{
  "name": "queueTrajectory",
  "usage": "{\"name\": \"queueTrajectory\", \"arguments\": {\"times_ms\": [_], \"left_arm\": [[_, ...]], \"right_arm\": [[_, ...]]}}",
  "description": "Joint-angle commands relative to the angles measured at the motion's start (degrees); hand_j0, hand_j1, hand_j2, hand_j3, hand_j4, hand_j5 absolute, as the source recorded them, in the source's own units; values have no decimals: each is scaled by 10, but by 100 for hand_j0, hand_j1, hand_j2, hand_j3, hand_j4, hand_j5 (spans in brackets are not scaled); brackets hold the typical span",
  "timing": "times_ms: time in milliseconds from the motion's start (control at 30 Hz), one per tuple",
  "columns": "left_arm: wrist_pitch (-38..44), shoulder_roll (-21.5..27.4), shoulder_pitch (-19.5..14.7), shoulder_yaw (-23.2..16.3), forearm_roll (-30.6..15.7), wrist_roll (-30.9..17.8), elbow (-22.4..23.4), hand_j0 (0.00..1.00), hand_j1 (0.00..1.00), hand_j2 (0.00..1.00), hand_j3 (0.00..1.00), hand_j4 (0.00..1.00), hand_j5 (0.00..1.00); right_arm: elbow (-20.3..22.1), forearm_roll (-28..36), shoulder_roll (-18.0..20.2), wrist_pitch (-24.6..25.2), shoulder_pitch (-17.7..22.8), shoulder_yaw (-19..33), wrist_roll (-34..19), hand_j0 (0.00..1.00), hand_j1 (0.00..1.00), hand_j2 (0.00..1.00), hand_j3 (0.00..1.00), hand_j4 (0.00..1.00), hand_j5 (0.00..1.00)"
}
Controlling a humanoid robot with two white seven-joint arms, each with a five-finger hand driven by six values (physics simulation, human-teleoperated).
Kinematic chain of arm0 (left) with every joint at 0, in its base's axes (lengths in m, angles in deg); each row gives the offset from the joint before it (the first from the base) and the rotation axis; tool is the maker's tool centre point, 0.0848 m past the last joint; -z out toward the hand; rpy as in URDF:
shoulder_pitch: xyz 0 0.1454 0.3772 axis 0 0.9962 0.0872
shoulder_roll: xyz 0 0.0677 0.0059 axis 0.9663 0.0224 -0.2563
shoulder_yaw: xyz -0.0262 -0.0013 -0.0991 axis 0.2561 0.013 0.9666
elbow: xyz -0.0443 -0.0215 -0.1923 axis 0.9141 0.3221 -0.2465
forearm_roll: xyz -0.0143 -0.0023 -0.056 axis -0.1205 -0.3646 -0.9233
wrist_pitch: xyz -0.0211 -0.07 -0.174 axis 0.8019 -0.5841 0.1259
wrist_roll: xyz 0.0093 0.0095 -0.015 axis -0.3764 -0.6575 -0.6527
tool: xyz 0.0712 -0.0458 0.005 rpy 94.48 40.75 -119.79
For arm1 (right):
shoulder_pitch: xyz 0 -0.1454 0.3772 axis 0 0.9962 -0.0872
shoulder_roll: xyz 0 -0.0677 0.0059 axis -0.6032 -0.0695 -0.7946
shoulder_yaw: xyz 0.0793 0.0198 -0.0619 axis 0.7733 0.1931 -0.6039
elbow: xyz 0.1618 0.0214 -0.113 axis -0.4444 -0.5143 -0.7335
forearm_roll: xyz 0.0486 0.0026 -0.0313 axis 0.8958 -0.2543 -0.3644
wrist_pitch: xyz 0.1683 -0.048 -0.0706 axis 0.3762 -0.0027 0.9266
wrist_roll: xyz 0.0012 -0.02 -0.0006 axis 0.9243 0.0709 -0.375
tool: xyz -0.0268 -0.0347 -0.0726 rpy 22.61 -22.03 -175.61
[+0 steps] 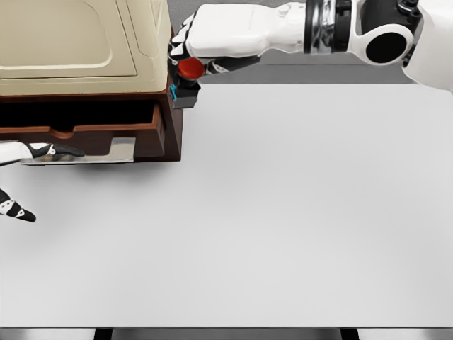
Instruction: Open the cabinet drawer with left arm, and place a switch into the drawer with right arm
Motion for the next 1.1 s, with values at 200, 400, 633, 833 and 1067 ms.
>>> {"name": "queueTrajectory", "arguments": {"times_ms": [200,400,633,833,1067], "left_arm": [[-35,22,4,-4,-30,-10,-22,100,100,100,100,100,100],[-43,24,4,-1,-30,-10,-24,100,100,100,100,100,100],[-43,30,5,-3,-30,-10,-31,92,92,92,92,92,92],[-43,39,9,-3,-30,-10,-39,89,89,89,89,89,89],[-43,51,17,-3,-30,-10,-39,89,89,89,89,89,89]], "right_arm": [[-13,4,-25,0,-3,1,0,49,49,49,49,49,49],[-13,7,-32,0,-6,1,0,49,49,49,49,49,49],[-37,7,-49,0,-6,1,-1,49,49,49,49,49,49],[-51,7,-66,0,-7,1,-2,49,49,49,49,49,49],[-88,7,-102,0,-8,0,-7,49,49,49,49,49,49]]}}
